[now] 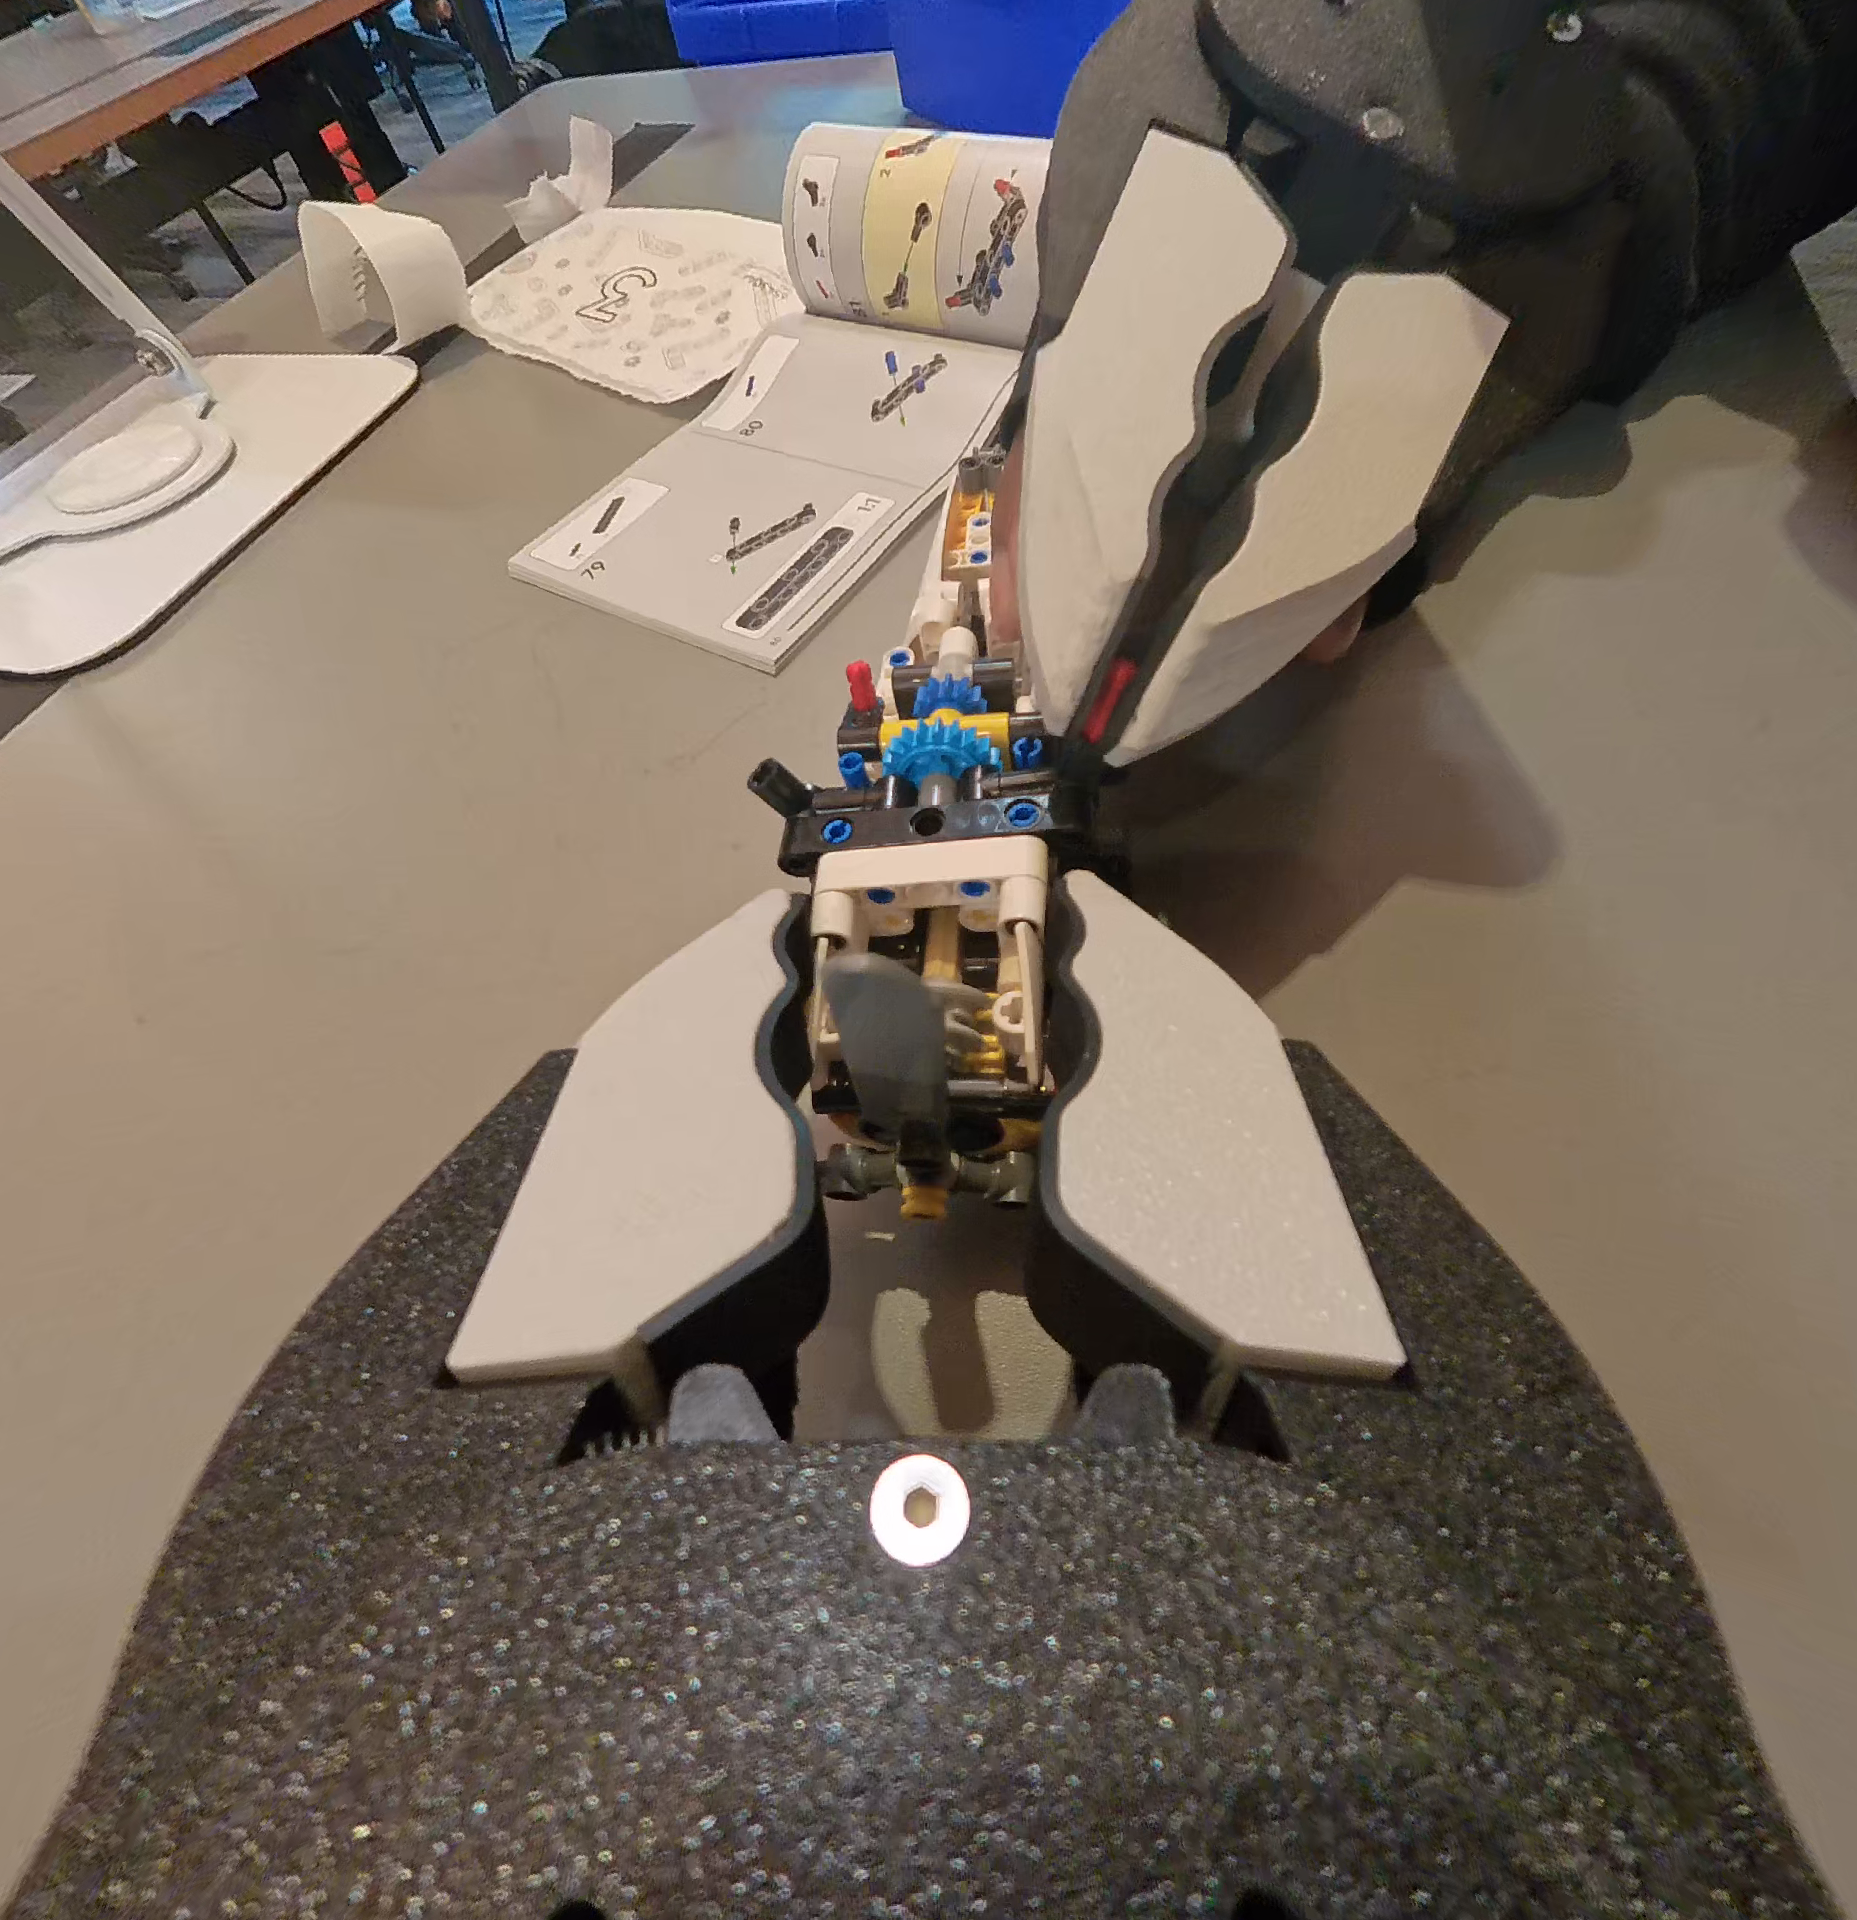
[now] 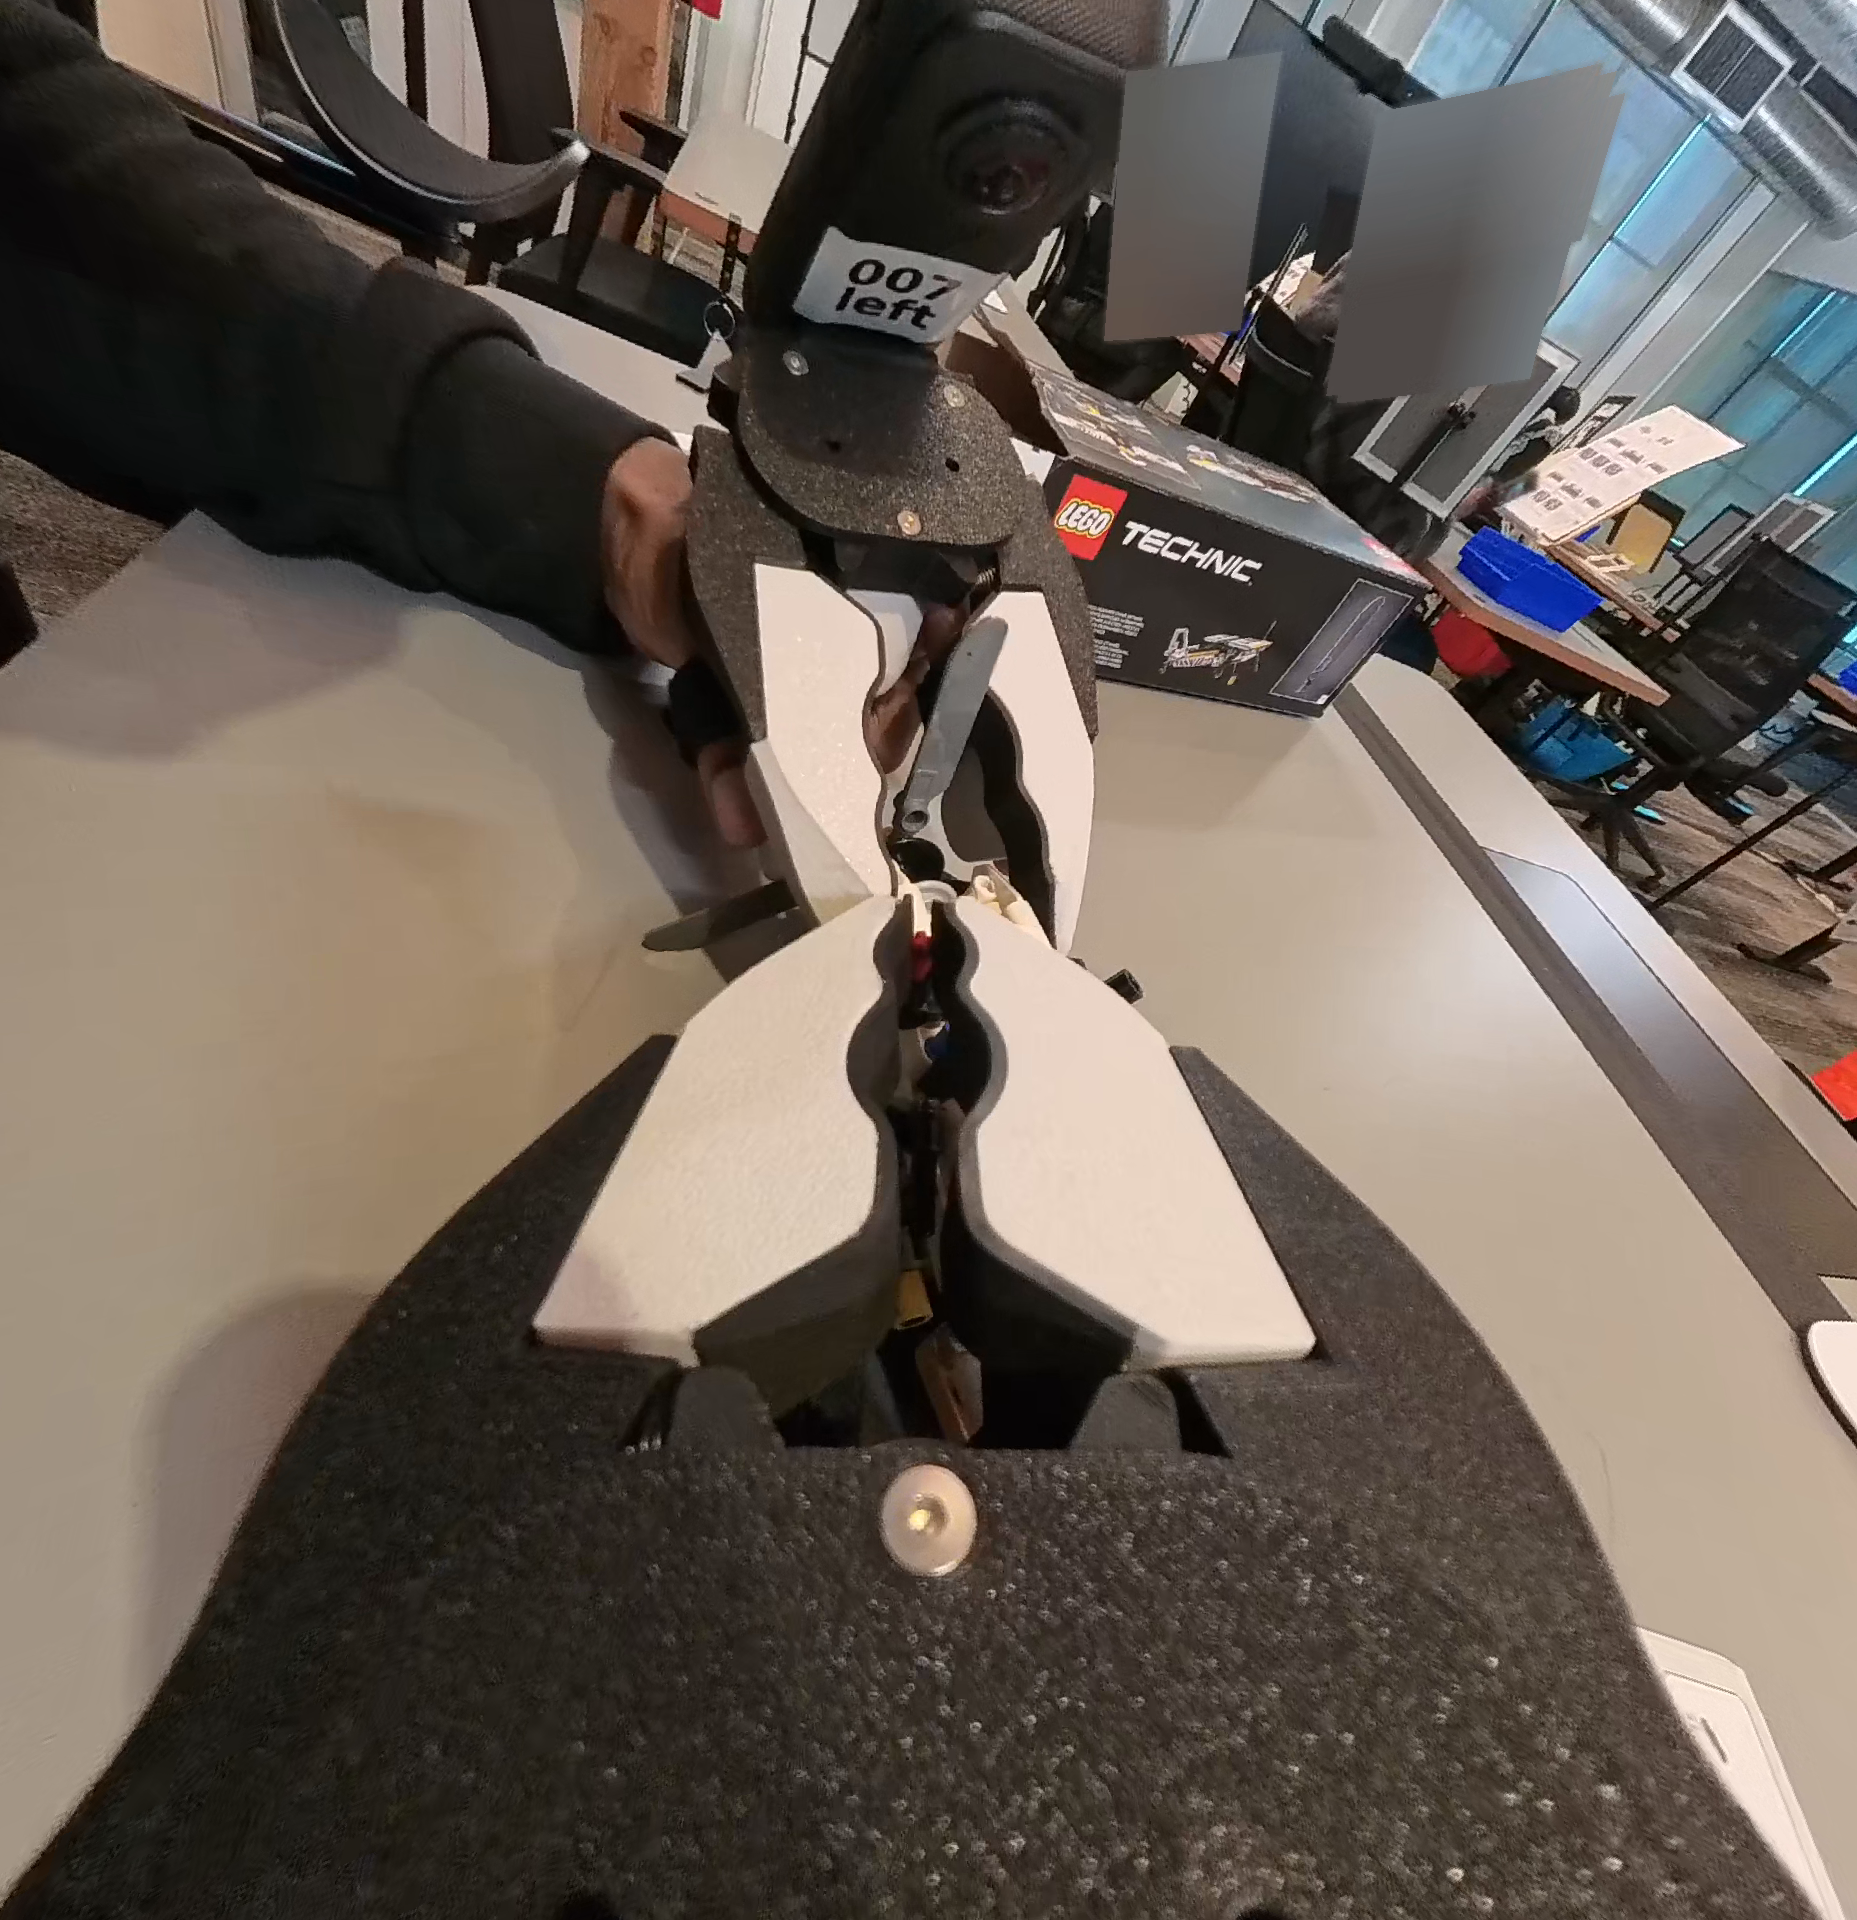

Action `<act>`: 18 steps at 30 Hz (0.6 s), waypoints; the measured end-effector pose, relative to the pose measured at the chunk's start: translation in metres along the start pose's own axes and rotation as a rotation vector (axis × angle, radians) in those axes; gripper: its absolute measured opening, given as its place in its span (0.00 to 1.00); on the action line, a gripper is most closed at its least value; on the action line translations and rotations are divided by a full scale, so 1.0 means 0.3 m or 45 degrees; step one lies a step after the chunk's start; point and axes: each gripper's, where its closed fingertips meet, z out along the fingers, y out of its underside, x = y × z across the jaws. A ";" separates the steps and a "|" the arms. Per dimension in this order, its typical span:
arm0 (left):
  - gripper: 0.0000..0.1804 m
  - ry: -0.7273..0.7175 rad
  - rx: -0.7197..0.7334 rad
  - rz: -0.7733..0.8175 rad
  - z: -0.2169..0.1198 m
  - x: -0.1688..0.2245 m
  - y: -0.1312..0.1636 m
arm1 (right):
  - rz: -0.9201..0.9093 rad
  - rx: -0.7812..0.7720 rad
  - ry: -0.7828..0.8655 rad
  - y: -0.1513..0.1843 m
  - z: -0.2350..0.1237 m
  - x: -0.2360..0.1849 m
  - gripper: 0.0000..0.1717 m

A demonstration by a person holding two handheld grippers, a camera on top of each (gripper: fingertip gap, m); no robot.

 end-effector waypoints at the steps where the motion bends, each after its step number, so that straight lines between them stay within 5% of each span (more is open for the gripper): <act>1: 0.25 0.002 0.002 -0.001 0.000 0.000 -0.001 | 0.006 0.002 -0.003 0.000 0.000 0.000 0.01; 14: 0.25 -0.012 -0.017 -0.002 -0.002 -0.004 0.006 | 0.096 0.036 0.034 -0.014 0.004 0.005 0.04; 18: 0.25 -0.014 -0.017 -0.002 -0.003 -0.006 0.006 | 0.068 0.001 -0.012 -0.002 0.016 -0.016 0.13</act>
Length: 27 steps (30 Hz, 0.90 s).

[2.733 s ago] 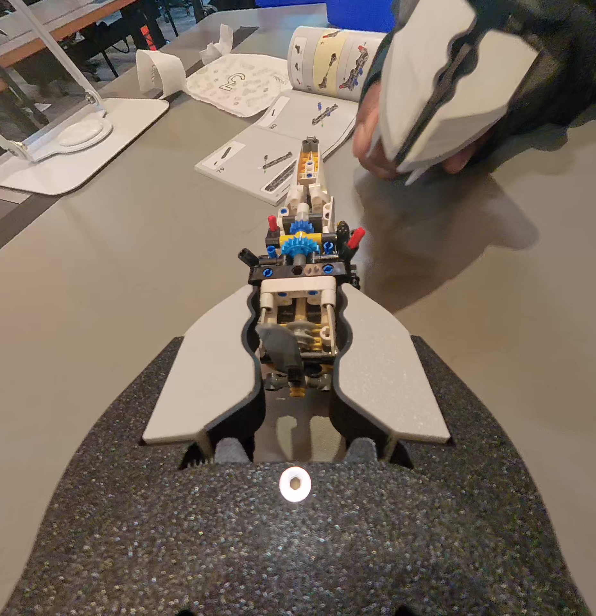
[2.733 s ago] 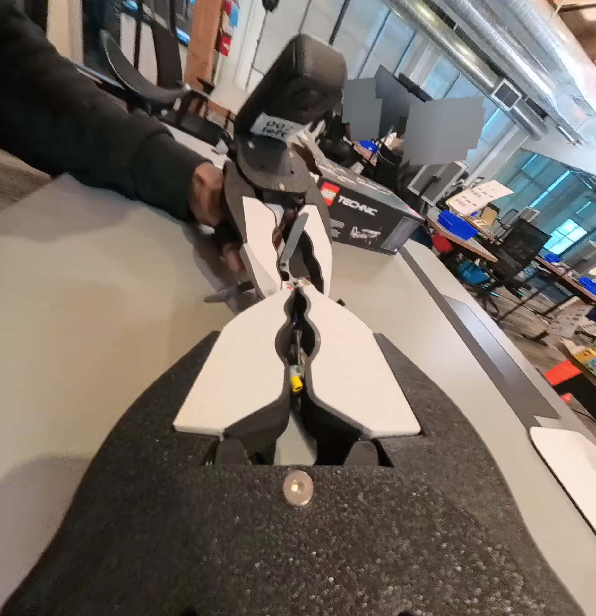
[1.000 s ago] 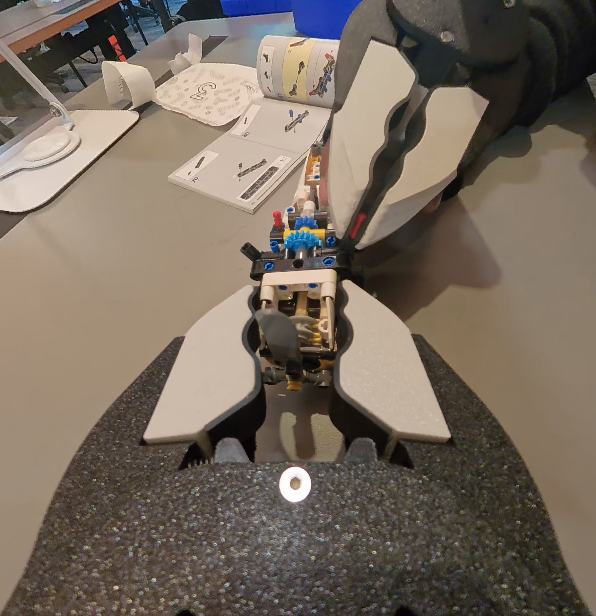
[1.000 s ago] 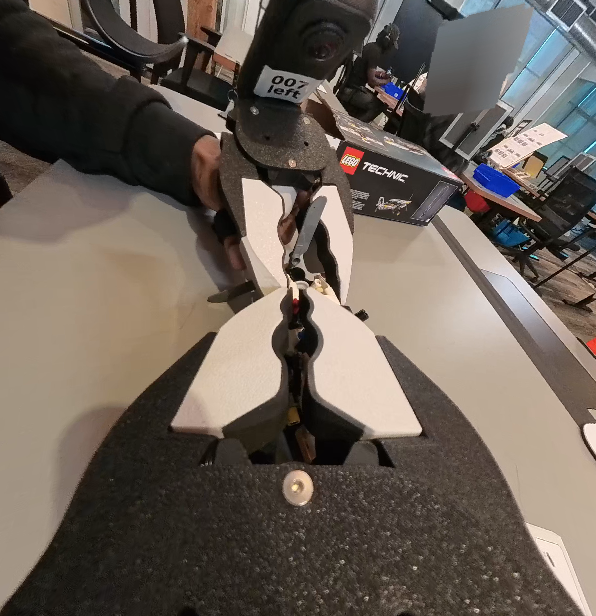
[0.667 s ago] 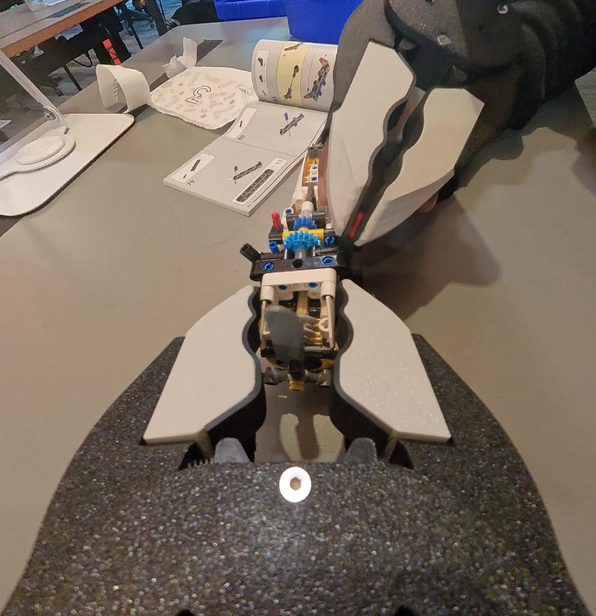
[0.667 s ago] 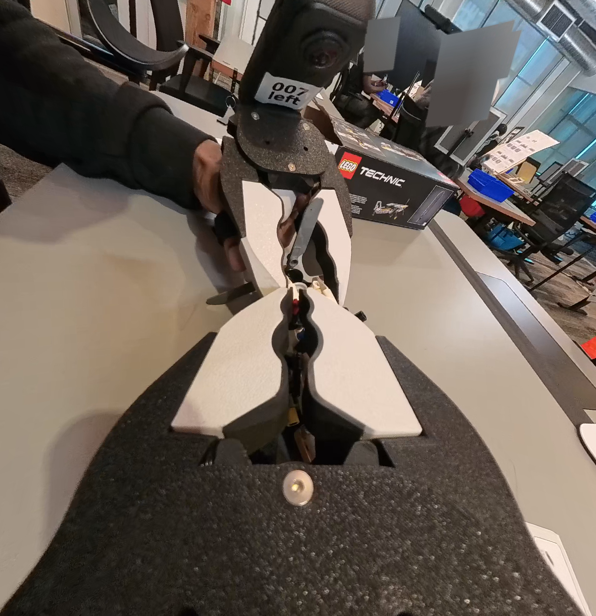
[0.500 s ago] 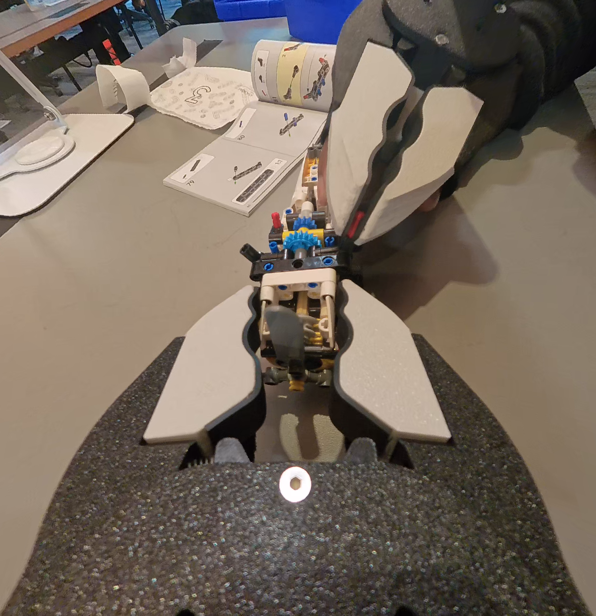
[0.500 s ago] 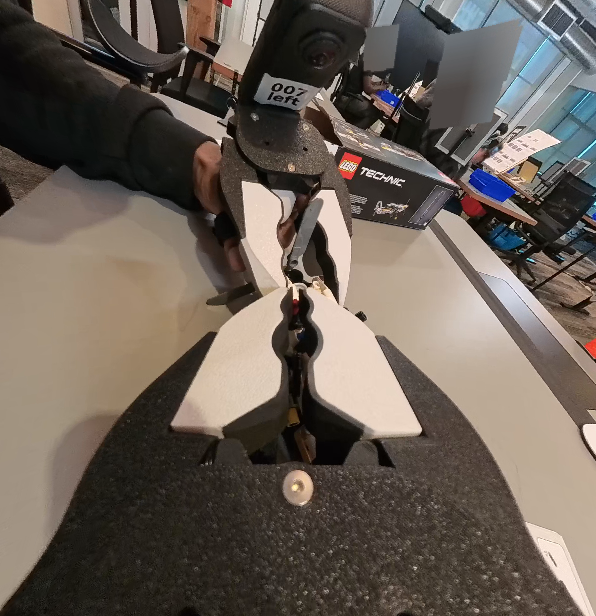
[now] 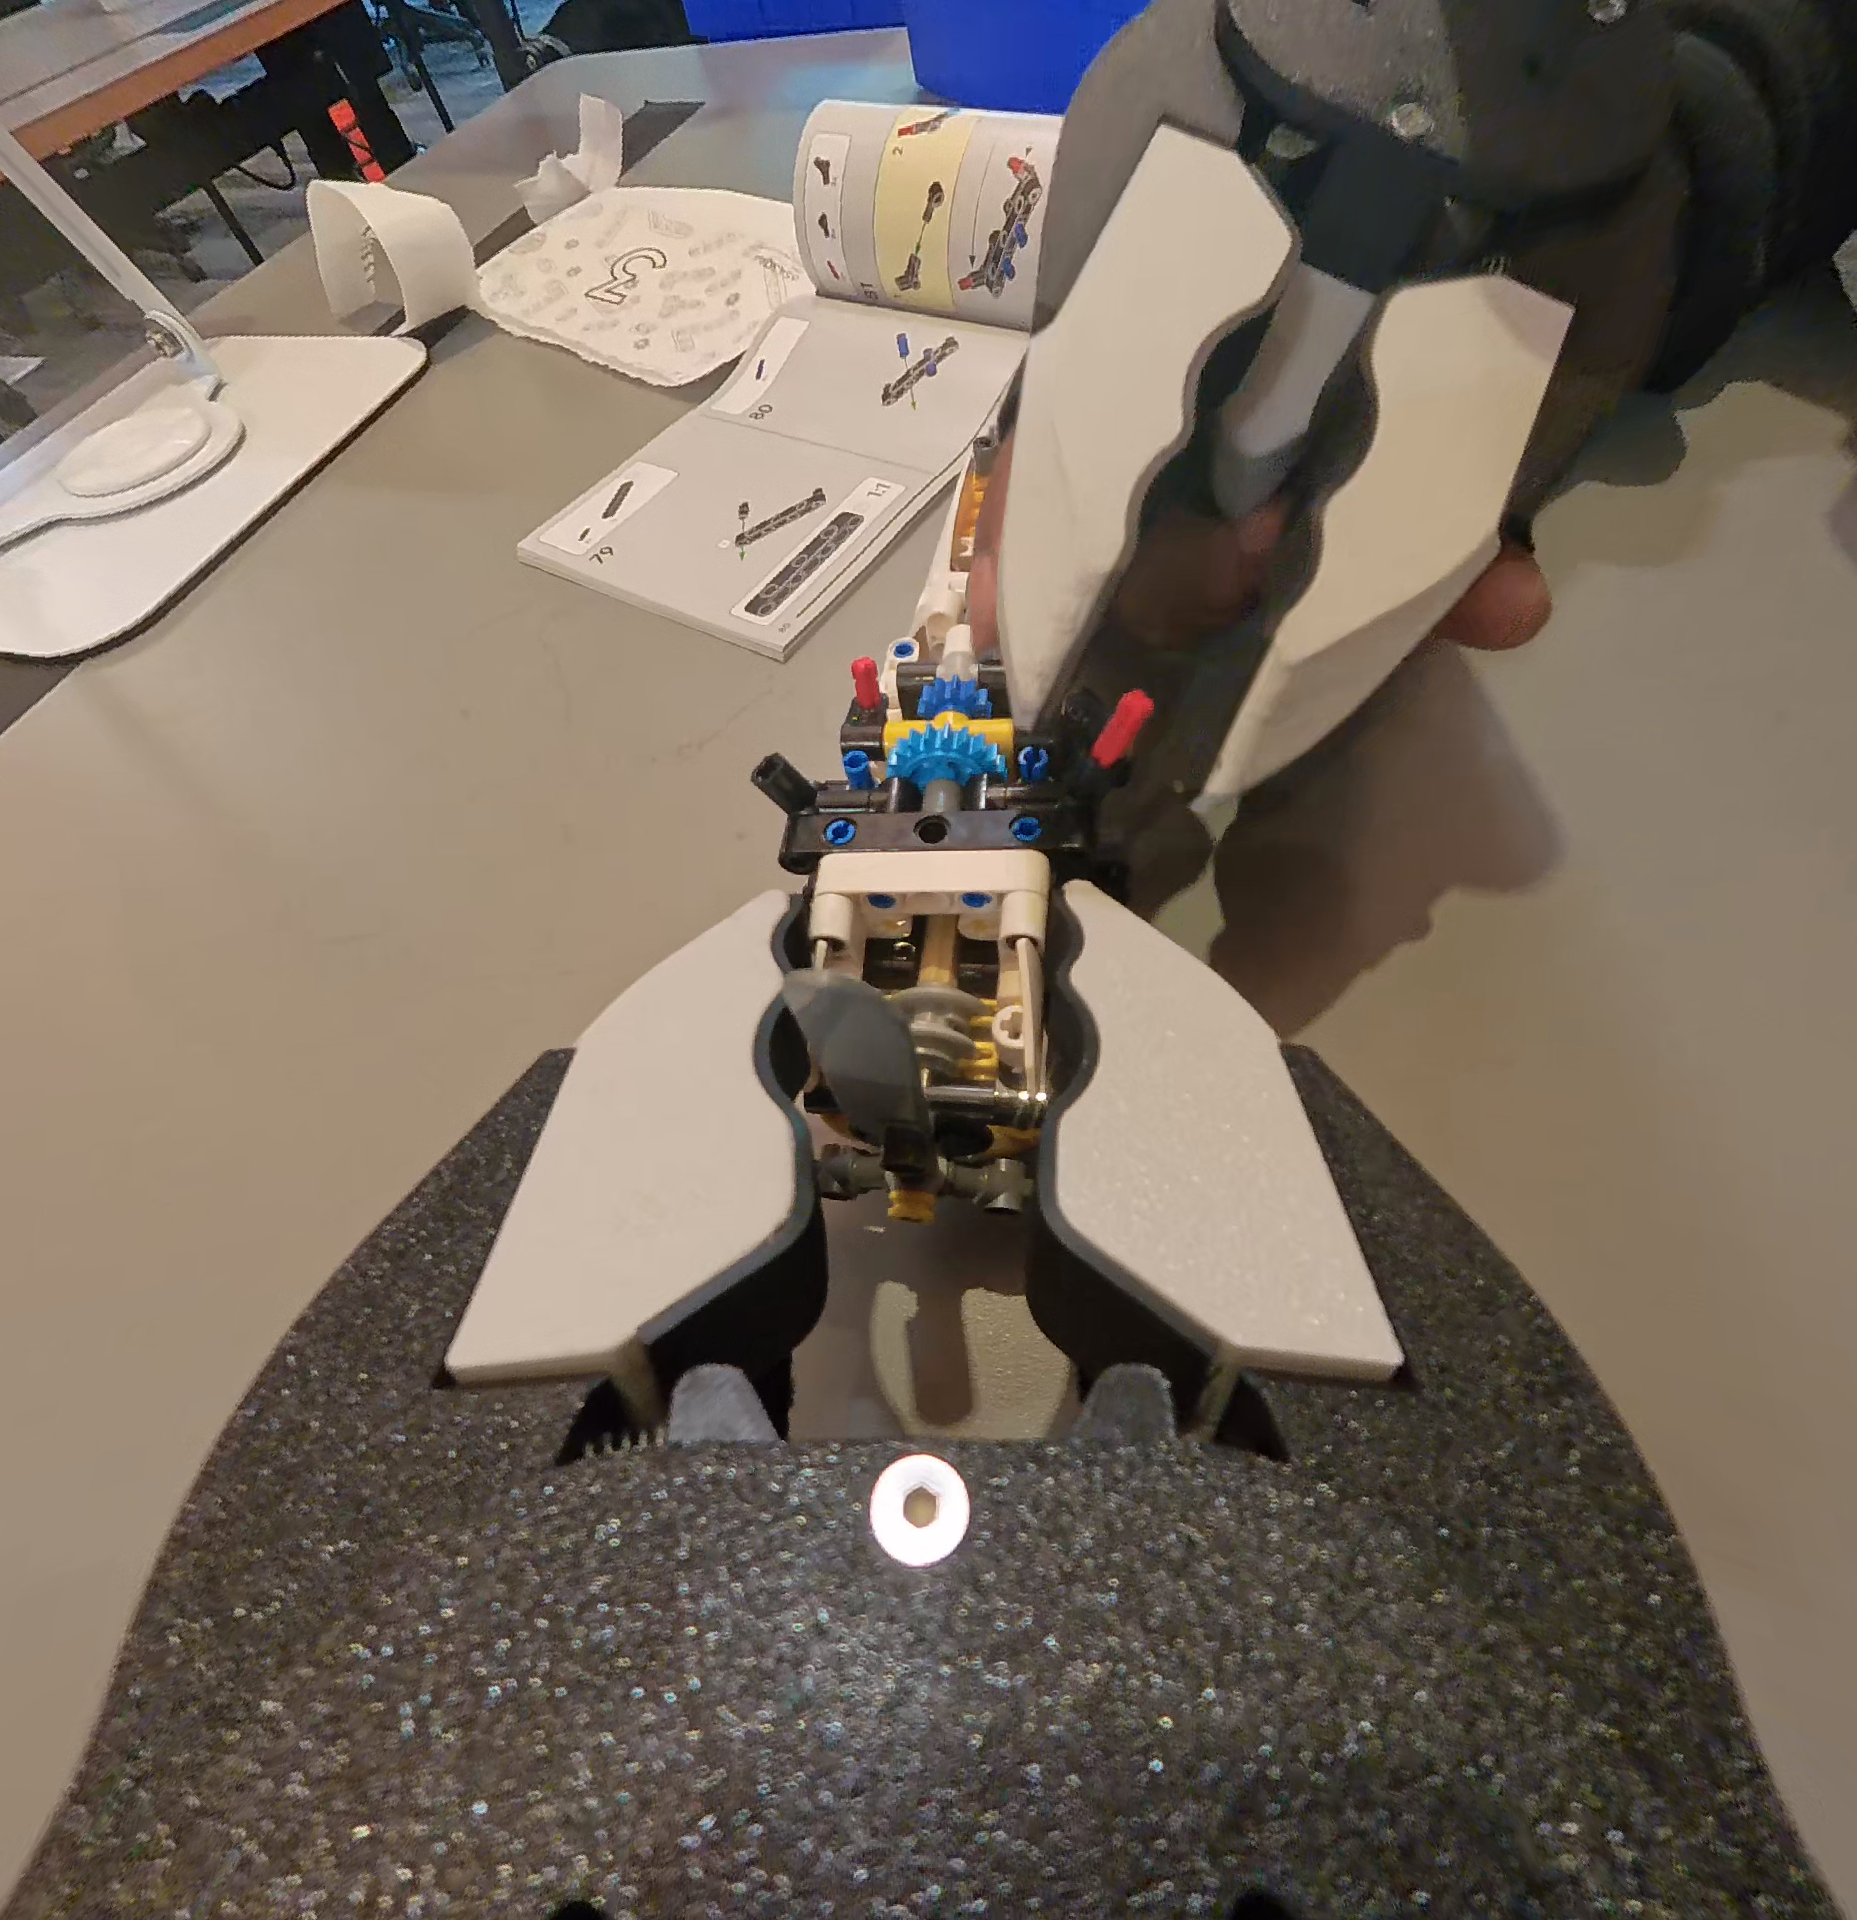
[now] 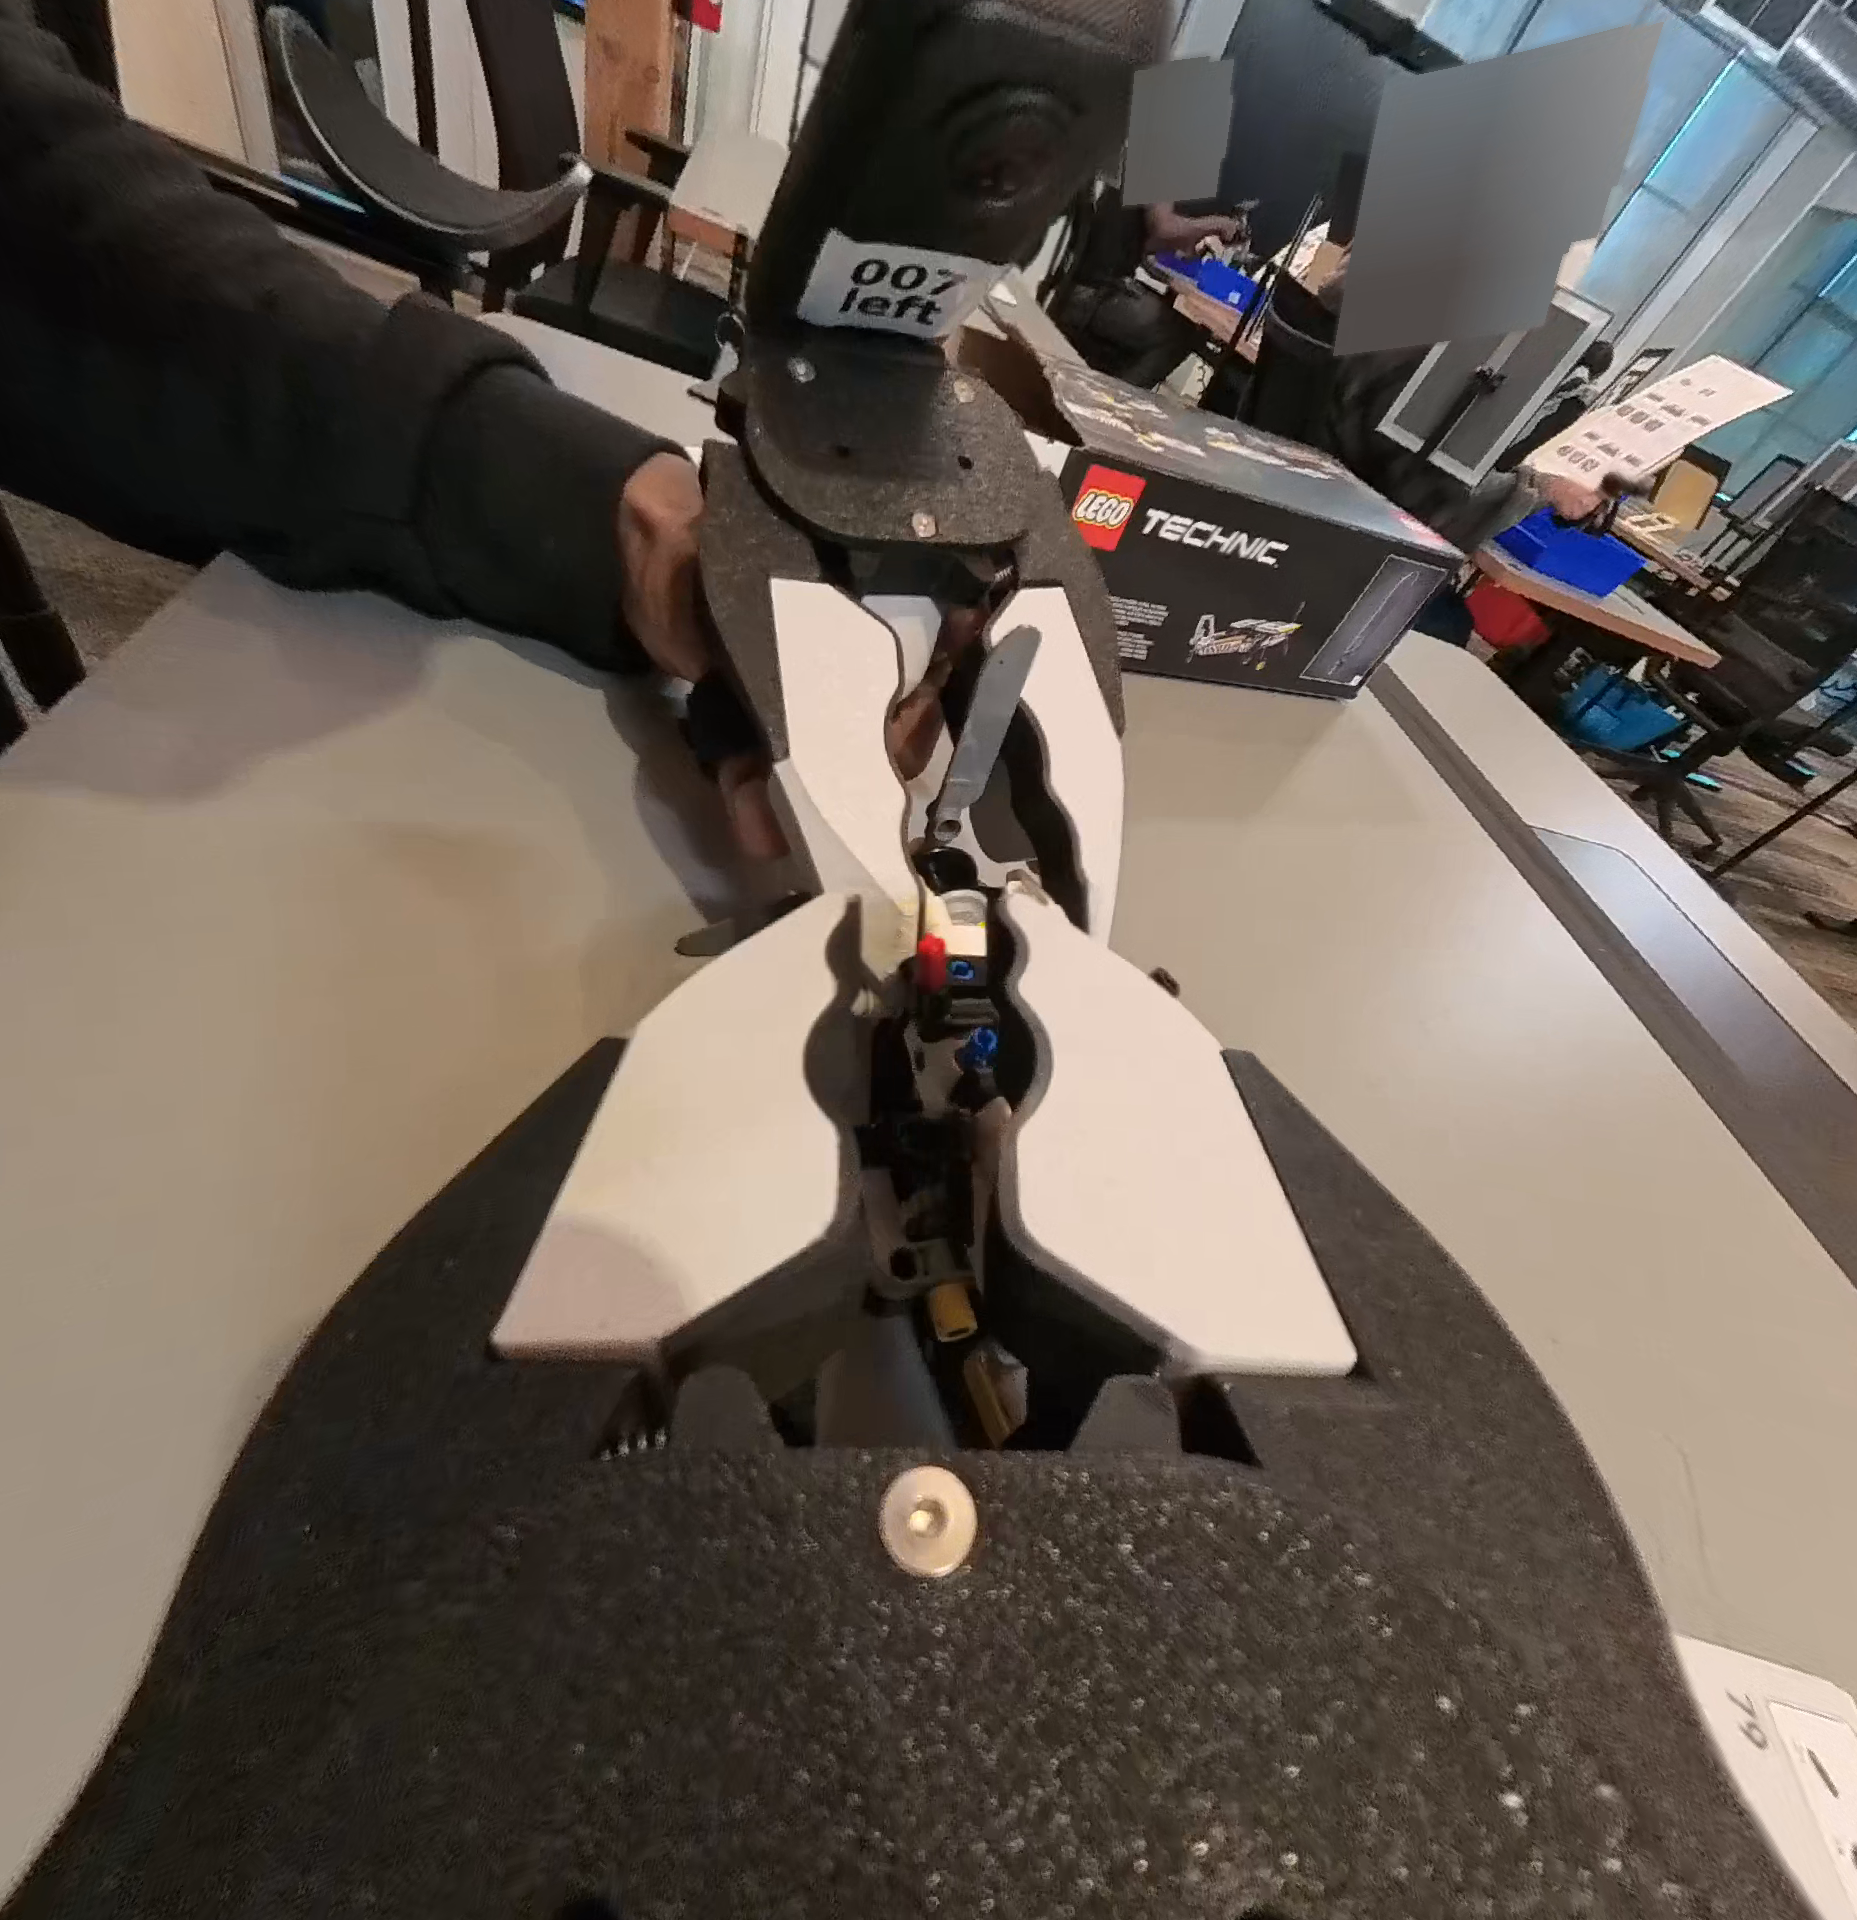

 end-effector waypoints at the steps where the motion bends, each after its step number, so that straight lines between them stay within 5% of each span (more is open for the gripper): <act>1: 0.25 0.000 0.000 -0.001 0.000 0.000 0.000 | -0.012 -0.007 0.001 0.002 0.004 -0.002 0.13; 27: 0.25 0.006 0.001 0.004 -0.001 0.003 0.002 | -0.143 -0.117 0.105 0.016 0.014 0.006 0.02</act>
